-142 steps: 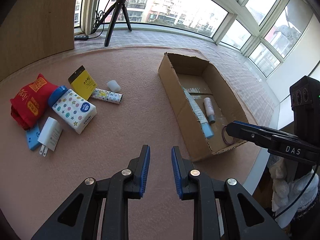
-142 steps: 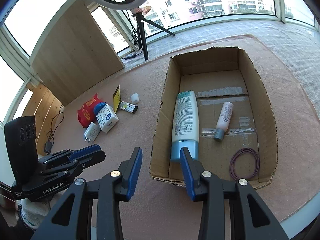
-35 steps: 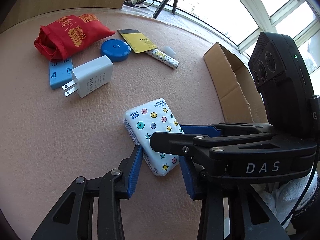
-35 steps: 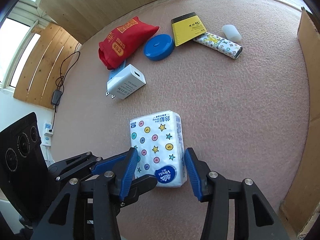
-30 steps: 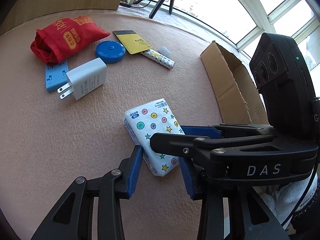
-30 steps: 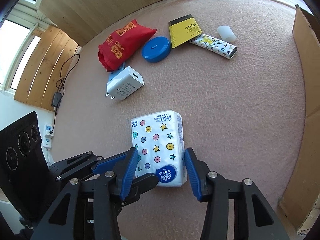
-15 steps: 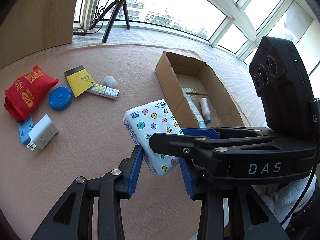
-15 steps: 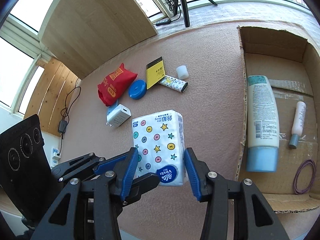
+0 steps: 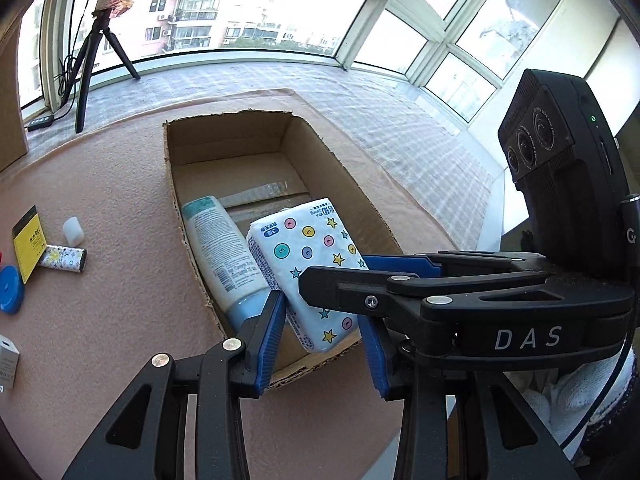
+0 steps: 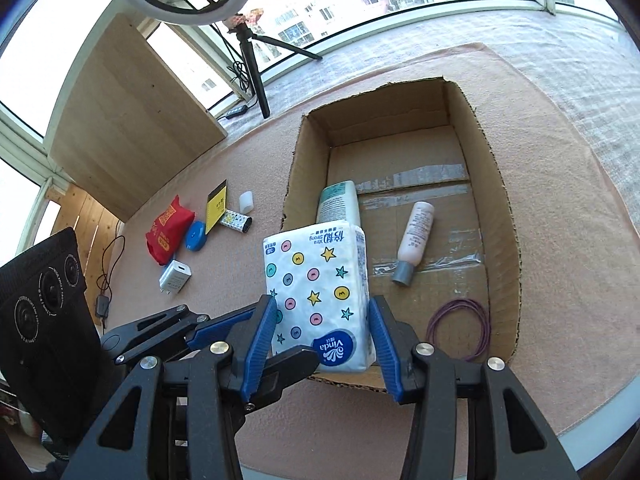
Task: Organize objects
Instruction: 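Carry the tissue pack with both tools over the cardboard box, then lower the tissue pack into the box and open both tools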
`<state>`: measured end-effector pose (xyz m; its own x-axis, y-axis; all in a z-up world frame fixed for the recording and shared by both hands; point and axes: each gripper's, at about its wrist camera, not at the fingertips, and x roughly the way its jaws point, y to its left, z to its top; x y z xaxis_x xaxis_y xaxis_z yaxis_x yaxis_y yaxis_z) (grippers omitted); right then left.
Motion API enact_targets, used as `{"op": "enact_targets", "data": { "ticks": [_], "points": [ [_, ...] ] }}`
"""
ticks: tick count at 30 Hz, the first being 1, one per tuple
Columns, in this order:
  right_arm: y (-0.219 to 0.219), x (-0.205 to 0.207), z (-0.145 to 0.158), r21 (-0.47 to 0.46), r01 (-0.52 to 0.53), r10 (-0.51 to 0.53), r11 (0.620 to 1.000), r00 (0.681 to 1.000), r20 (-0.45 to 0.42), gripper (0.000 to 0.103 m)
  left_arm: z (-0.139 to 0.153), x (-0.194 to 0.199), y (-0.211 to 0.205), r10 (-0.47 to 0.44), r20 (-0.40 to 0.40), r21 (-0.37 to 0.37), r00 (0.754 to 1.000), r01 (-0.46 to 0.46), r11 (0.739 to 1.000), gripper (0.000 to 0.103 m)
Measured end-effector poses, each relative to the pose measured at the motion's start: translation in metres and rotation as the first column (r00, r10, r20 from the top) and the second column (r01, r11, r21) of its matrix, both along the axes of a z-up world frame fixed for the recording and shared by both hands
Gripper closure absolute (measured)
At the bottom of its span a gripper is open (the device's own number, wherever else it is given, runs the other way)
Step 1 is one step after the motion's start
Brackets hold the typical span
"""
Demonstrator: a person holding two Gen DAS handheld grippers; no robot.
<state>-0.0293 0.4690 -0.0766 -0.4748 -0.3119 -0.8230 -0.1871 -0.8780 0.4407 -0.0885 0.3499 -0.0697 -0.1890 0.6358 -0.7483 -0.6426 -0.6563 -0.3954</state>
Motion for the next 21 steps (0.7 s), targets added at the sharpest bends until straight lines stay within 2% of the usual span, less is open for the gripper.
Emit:
{"op": "enact_targets", "data": {
  "ticks": [4, 10, 17, 21],
  "points": [
    [0.019, 0.007, -0.007, -0.009, 0.036, -0.036, 0.999, 0.999, 0.014, 0.059, -0.008, 0.003, 0.025, -0.04, 0.01, -0.013, 0.999, 0.04, 0.999, 0.062],
    [0.03, 0.01, -0.013, -0.016, 0.059, -0.058, 0.998, 0.998, 0.017, 0.059, -0.014, 0.004, 0.041, -0.066, 0.012, -0.035, 0.998, 0.067, 0.997, 0.062],
    [0.031, 0.009, -0.015, -0.016, 0.061, -0.061, 0.998, 0.998, 0.018, 0.059, -0.016, 0.001, 0.04, -0.073, 0.016, -0.042, 0.997, 0.074, 0.996, 0.062],
    [0.032, 0.008, -0.017, -0.037, 0.07, -0.069, 0.997, 0.997, 0.03, 0.056, -0.018, -0.002, 0.033, -0.06, 0.022, -0.049, 0.998, 0.061, 0.997, 0.059]
  ]
}}
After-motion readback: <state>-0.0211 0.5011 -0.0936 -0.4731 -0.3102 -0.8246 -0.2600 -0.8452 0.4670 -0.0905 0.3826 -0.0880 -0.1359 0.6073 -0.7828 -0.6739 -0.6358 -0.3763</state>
